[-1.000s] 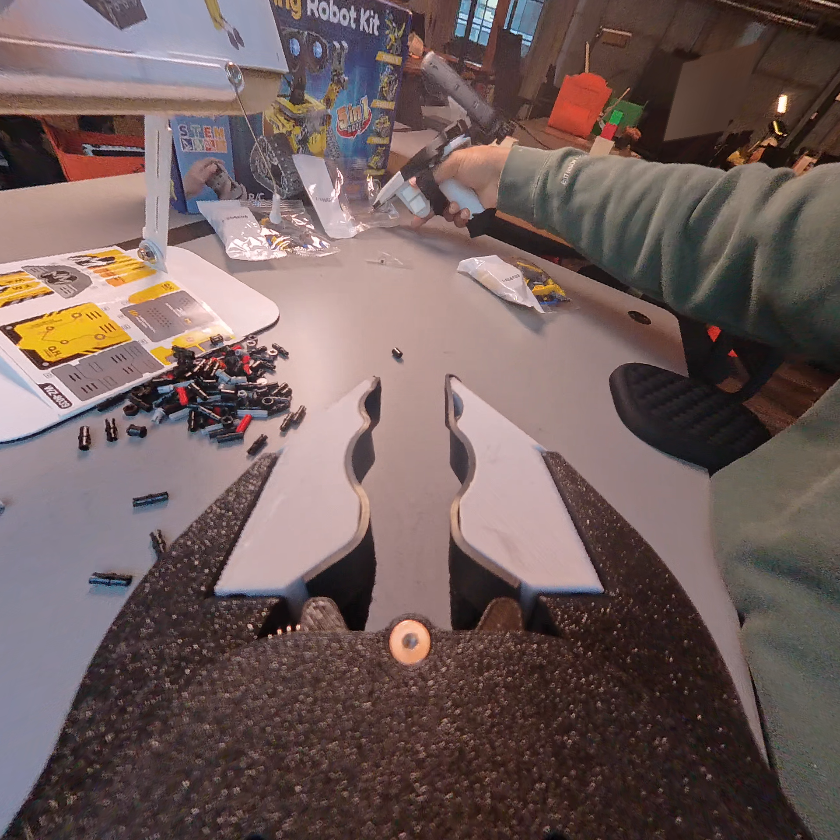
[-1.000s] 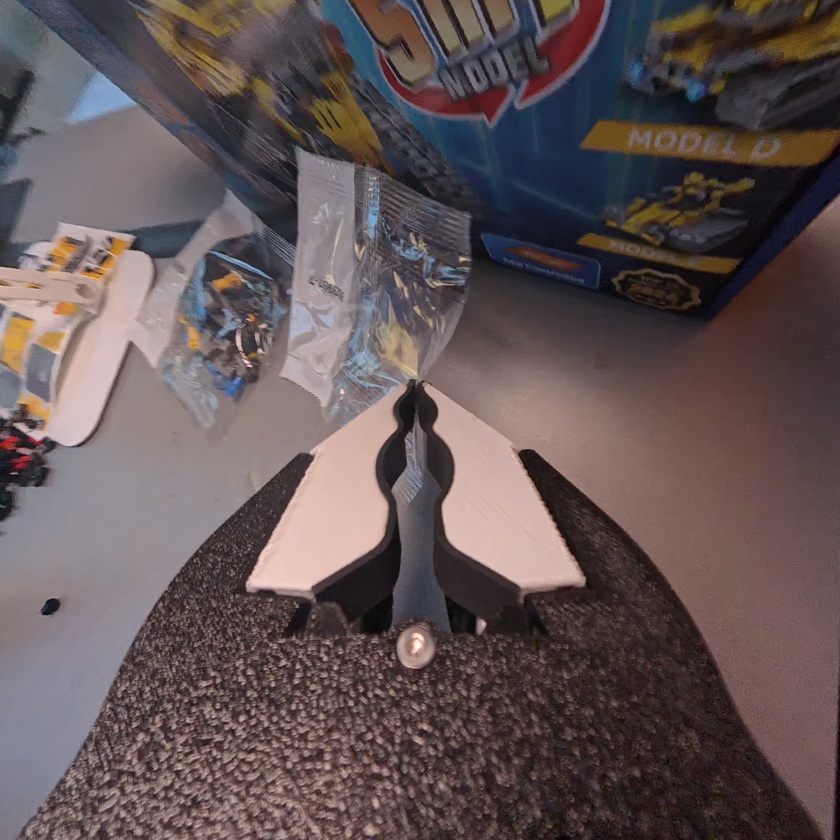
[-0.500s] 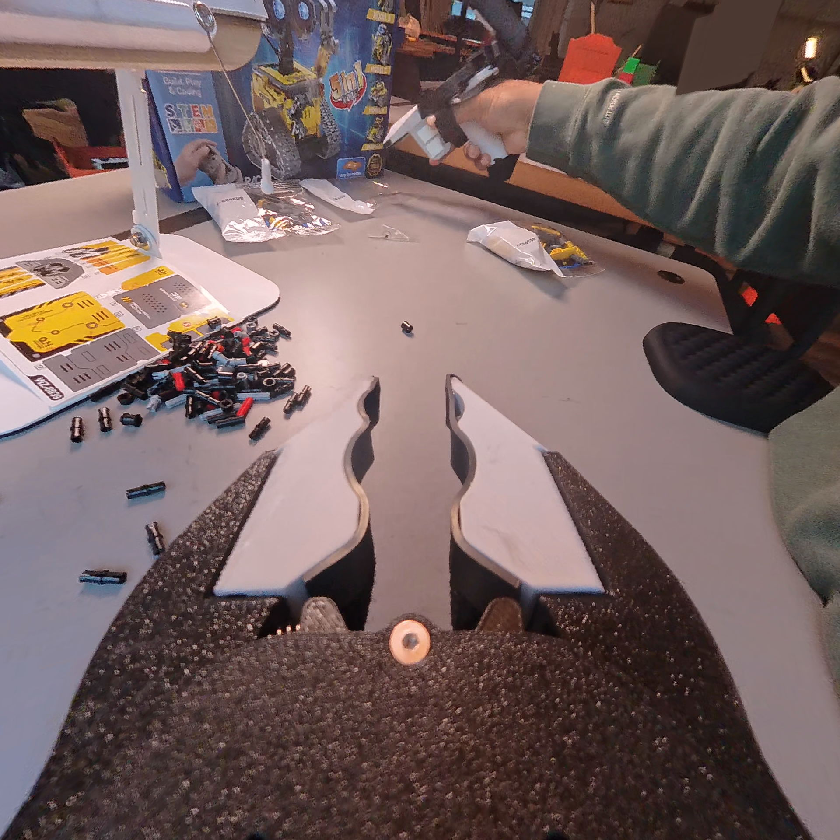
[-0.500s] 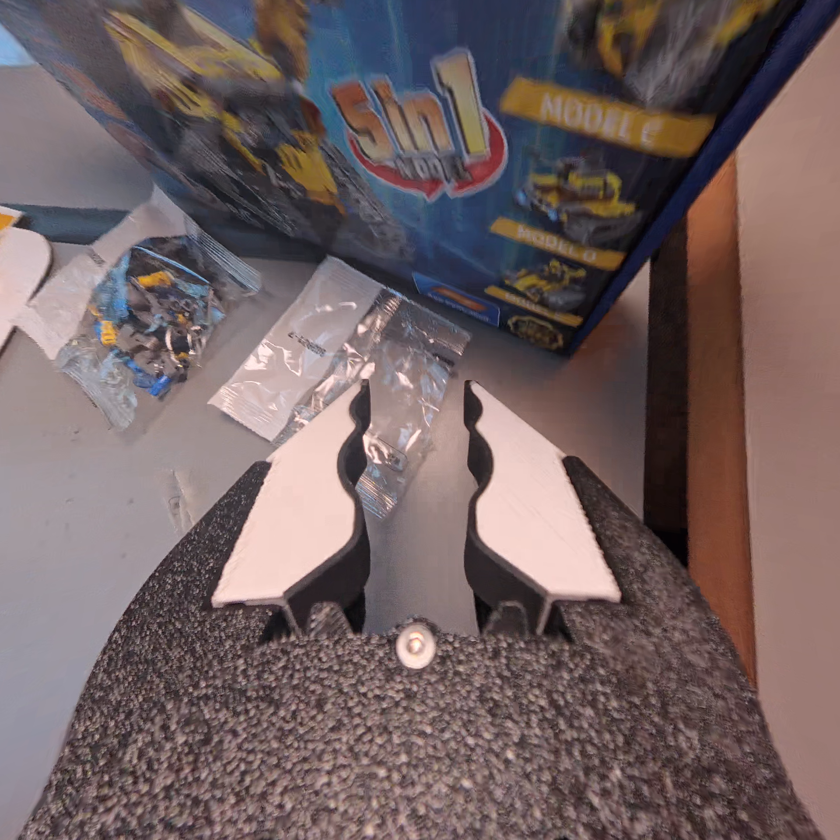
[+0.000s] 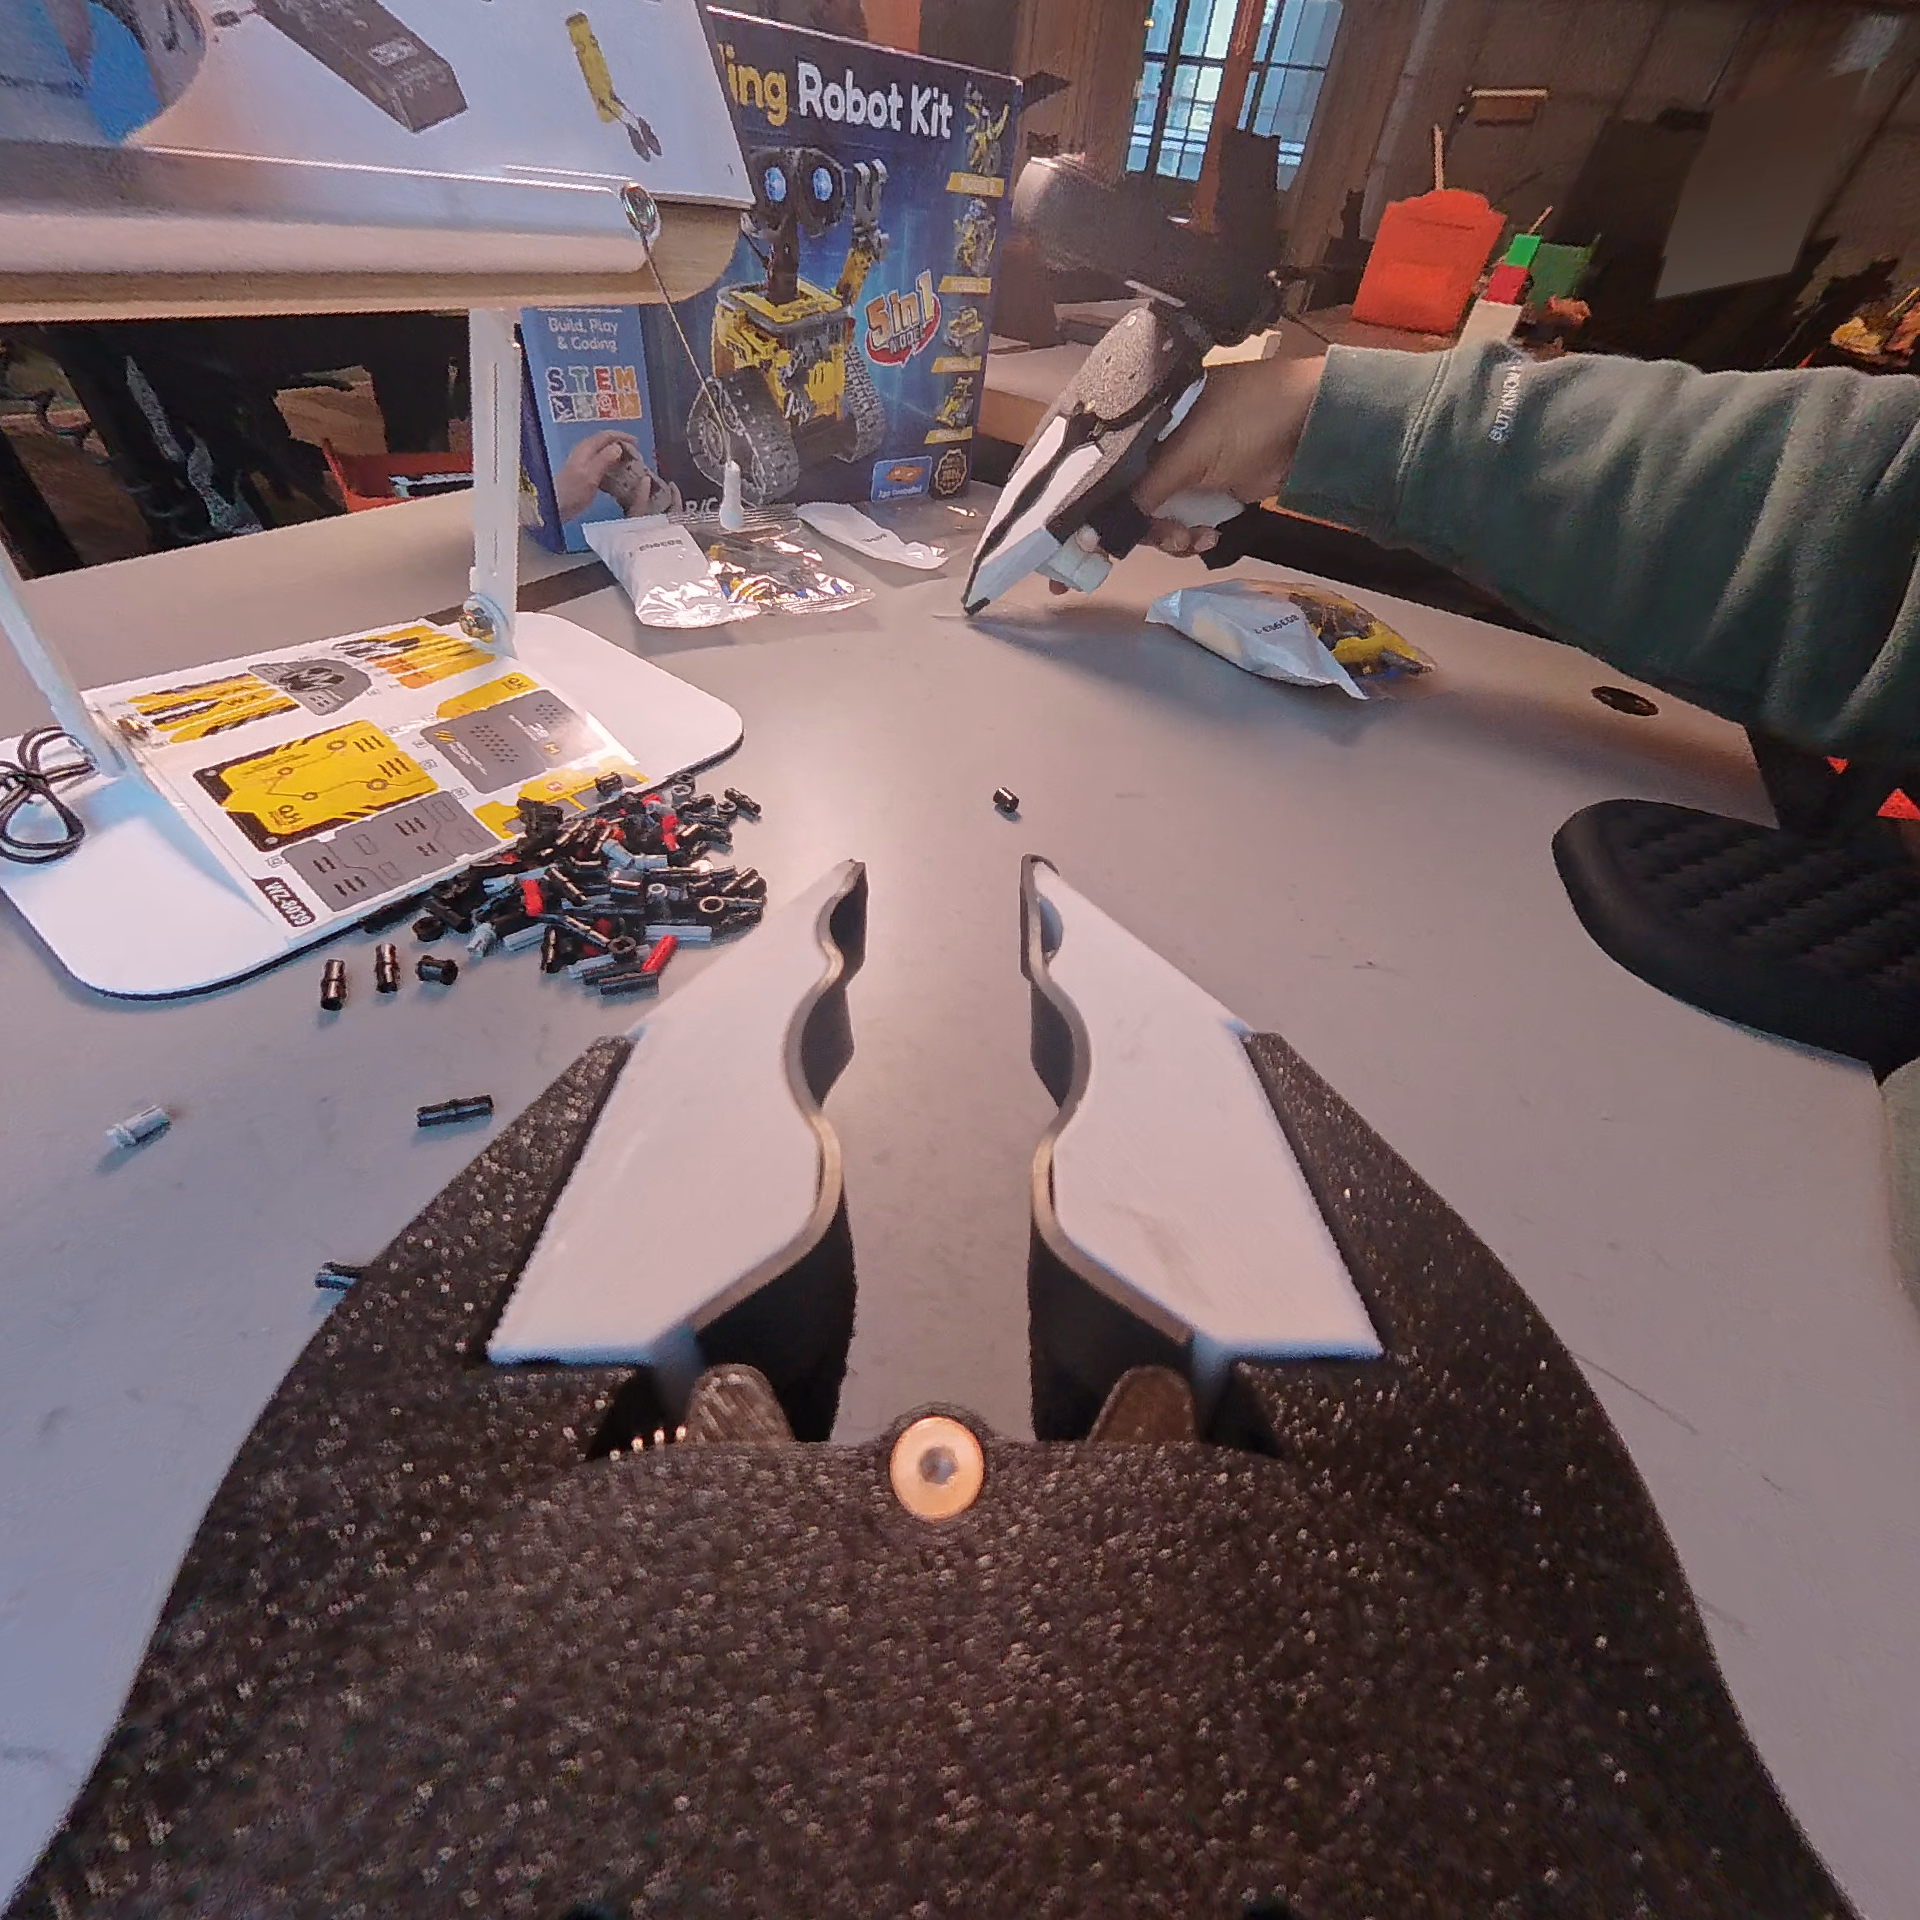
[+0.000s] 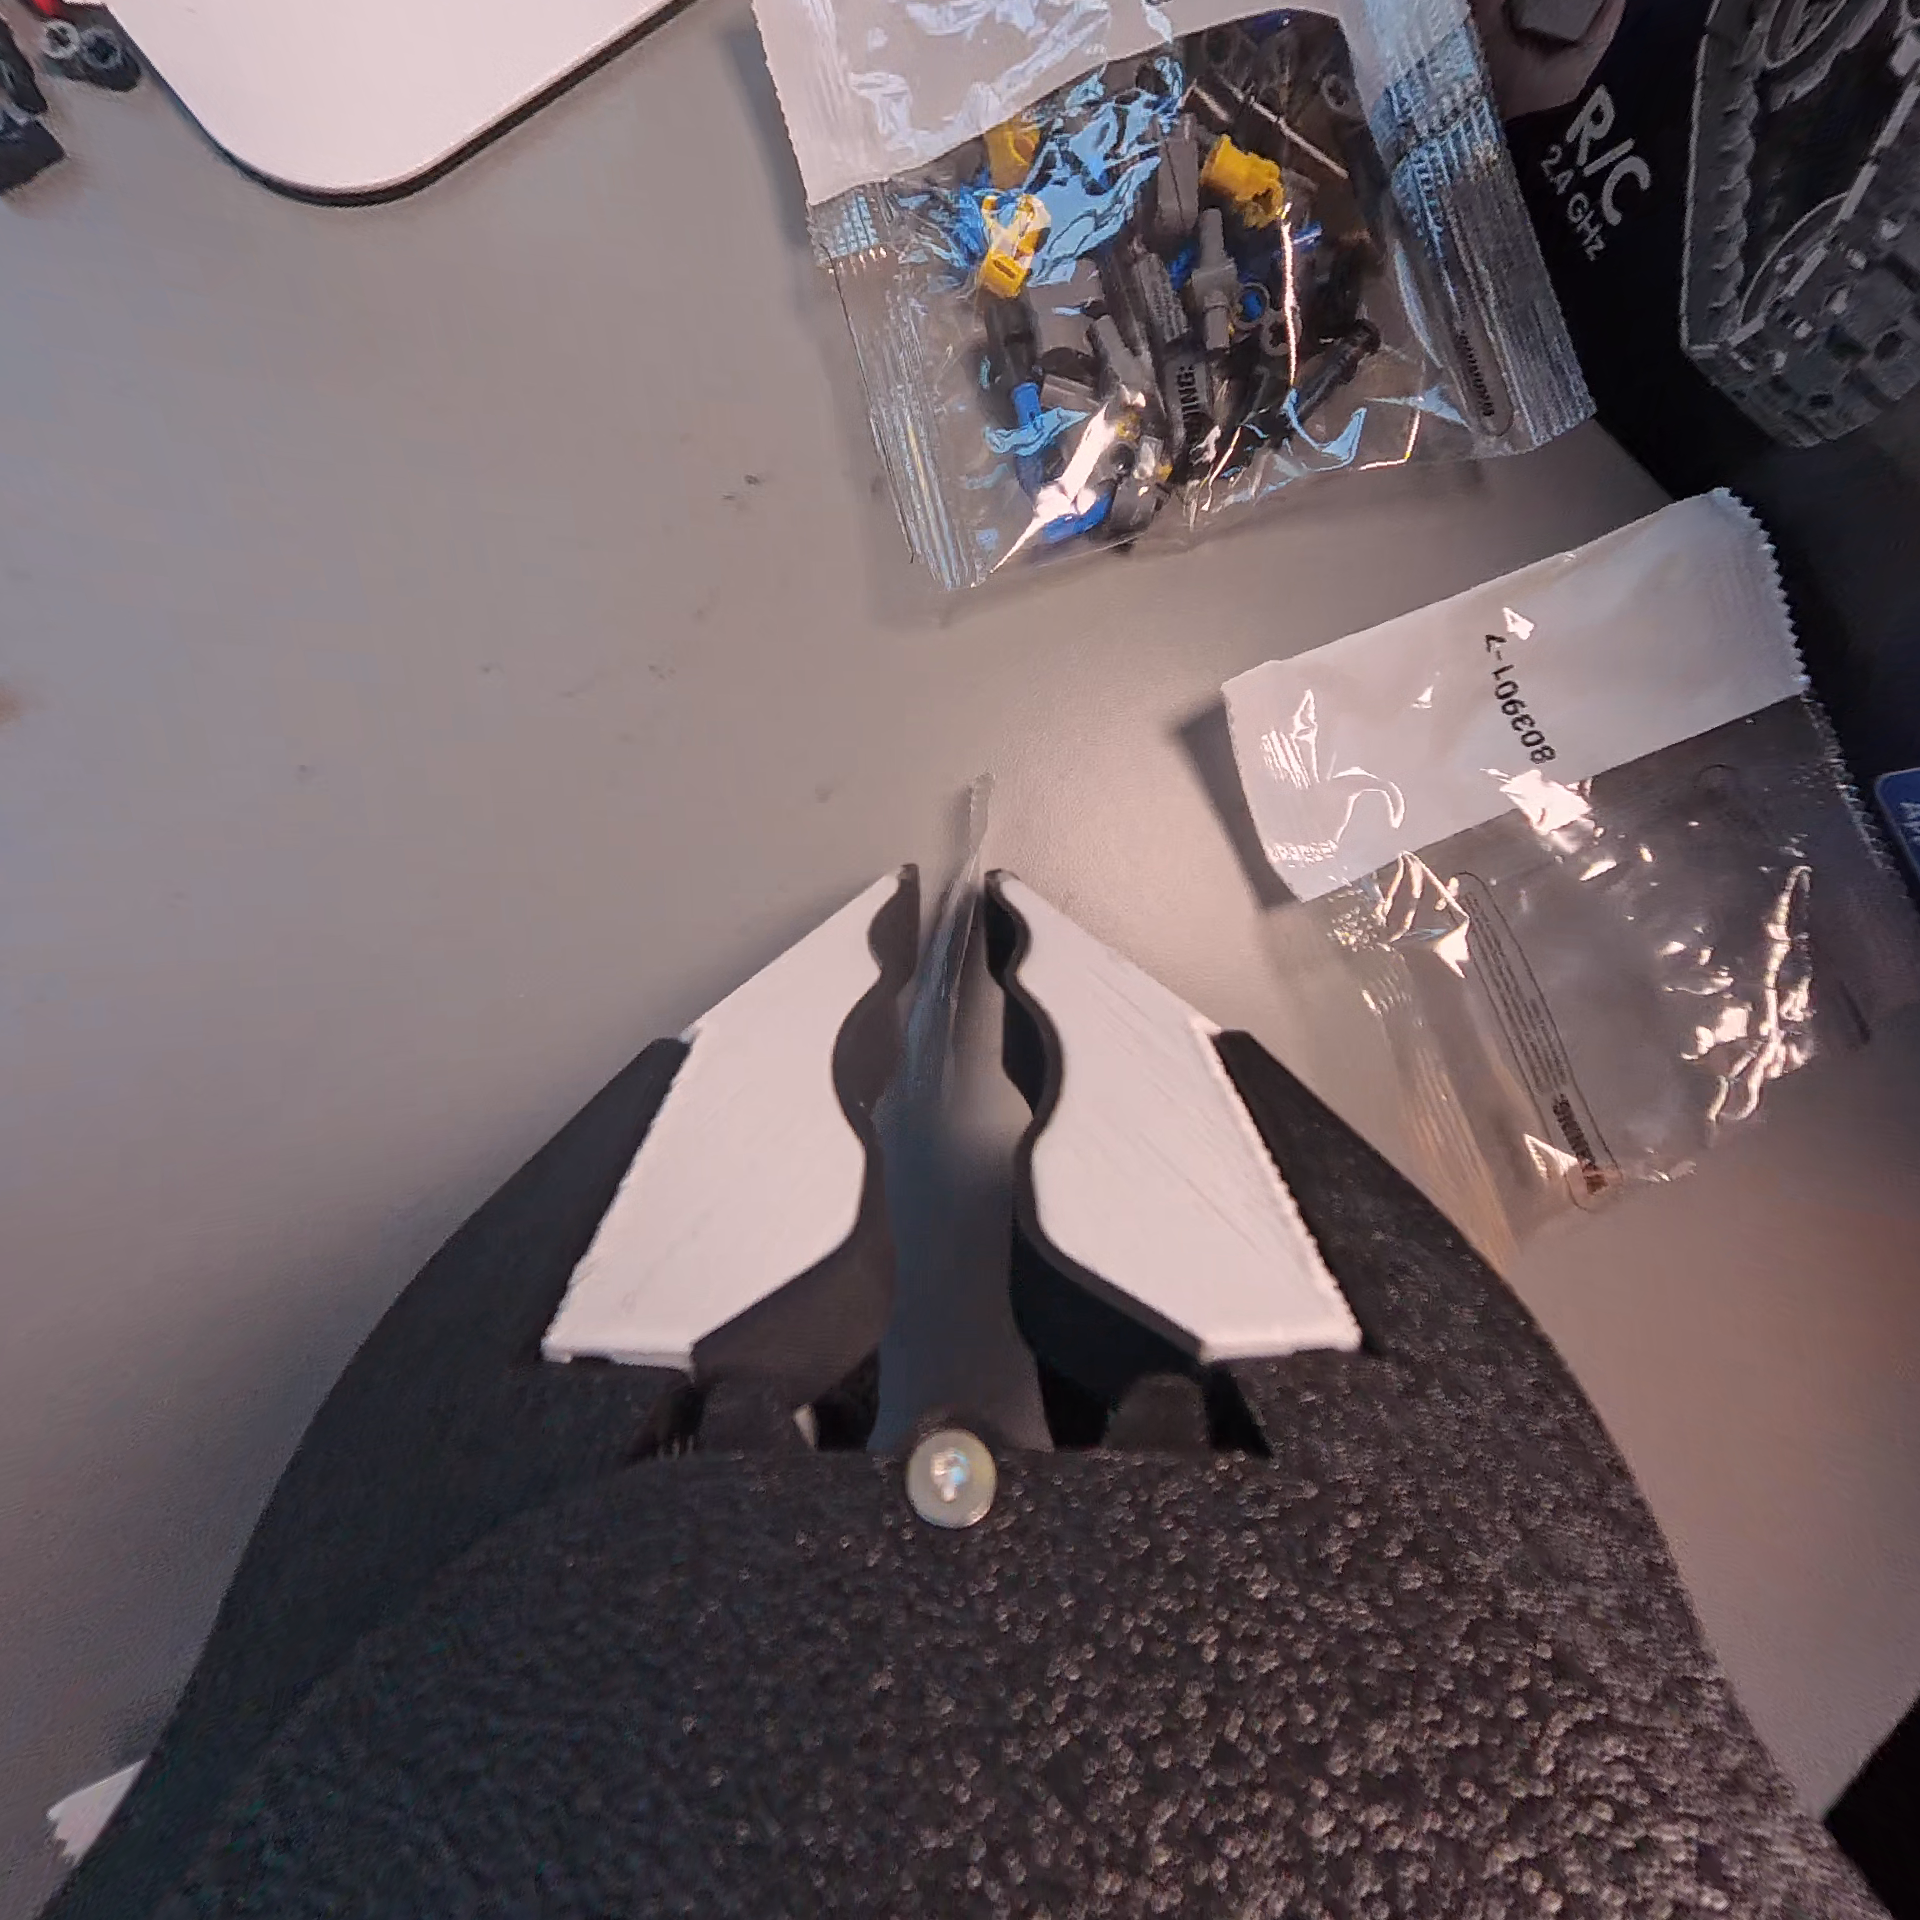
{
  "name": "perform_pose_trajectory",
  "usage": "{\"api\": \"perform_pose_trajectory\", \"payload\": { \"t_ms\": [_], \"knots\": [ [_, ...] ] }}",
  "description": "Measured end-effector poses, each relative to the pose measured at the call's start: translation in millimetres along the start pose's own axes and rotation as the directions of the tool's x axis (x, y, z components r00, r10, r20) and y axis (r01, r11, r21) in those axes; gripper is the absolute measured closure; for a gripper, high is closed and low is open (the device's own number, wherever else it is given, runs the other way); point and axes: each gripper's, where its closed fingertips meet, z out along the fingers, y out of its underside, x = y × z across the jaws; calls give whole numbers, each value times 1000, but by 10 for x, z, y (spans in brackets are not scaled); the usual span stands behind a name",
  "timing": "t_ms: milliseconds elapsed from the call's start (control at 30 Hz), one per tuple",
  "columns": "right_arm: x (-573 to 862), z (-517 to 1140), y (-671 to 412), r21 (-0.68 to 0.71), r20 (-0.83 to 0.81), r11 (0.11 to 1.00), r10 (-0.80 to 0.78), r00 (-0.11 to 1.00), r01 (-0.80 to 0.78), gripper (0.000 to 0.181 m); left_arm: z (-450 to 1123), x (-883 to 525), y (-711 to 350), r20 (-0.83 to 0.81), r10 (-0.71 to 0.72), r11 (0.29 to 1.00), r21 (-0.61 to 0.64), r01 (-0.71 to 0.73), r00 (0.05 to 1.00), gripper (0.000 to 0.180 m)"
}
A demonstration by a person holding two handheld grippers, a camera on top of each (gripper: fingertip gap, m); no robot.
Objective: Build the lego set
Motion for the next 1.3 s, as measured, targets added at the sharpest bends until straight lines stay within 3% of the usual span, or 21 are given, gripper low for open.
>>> {"api": "perform_pose_trajectory", "payload": {
  "t_ms": [33, 200, 367, 533, 667, 767, 900, 1000, 1100, 1300],
  "knots": [
    [2, 12, -21, 7, 9, 1000, 3, 1000, -3, 179, -3, -2, -3, 1, -1, 1000, 3, 1, 1000, 151],
    [208, -207, -132, 61, -52, 998, 32, 998, -29, 181, -6, 5, 3, 5, 12, 1000, -1, -12, 1000, 151],
    [1088, -675, 302, 33, -306, 976, 217, 927, -217, 181, 4, 26, 16, -2, 18, 1000, -12, -19, 1000, 151],
    [1486, -616, 792, 20, -376, 938, 327, 867, -345, 181, 9, 30, 18, -1, 18, 1000, -14, -18, 1000, 151],
    [1532, -534, 828, 44, -393, 940, 328, 859, -339, 167, -15, -30, 8, 28, 7, 1000, -6, -7, 1000, 151],
    [1401, -779, 338, 215, -414, 950, 298, 860, -226, 158, -36, -97, -1, 58, -8, 1000, 2, 8, 998, 151],
    [164, -920, -489, 393, -146, 918, 115, 983, -49, 160, -66, -245, 10, 132, -12, 1000, -7, 13, 991, 151],
    [-1076, -618, -553, 334, 115, 939, -127, 985, 82, 160, -139, -412, 22, 217, 31, 999, -38, -23, 976, 151],
    [-1666, -185, -352, 216, 148, 942, -291, 945, 256, 155, -272, -614, -23, 307, 109, 993, -66, -93, 946, 151],
    [-1846, 89, -316, 170, 213, 952, -286, 934, 253, 164, -489, -817, -93, 380, 117, 993, -53, -104, 917, 151]
  ]
}}
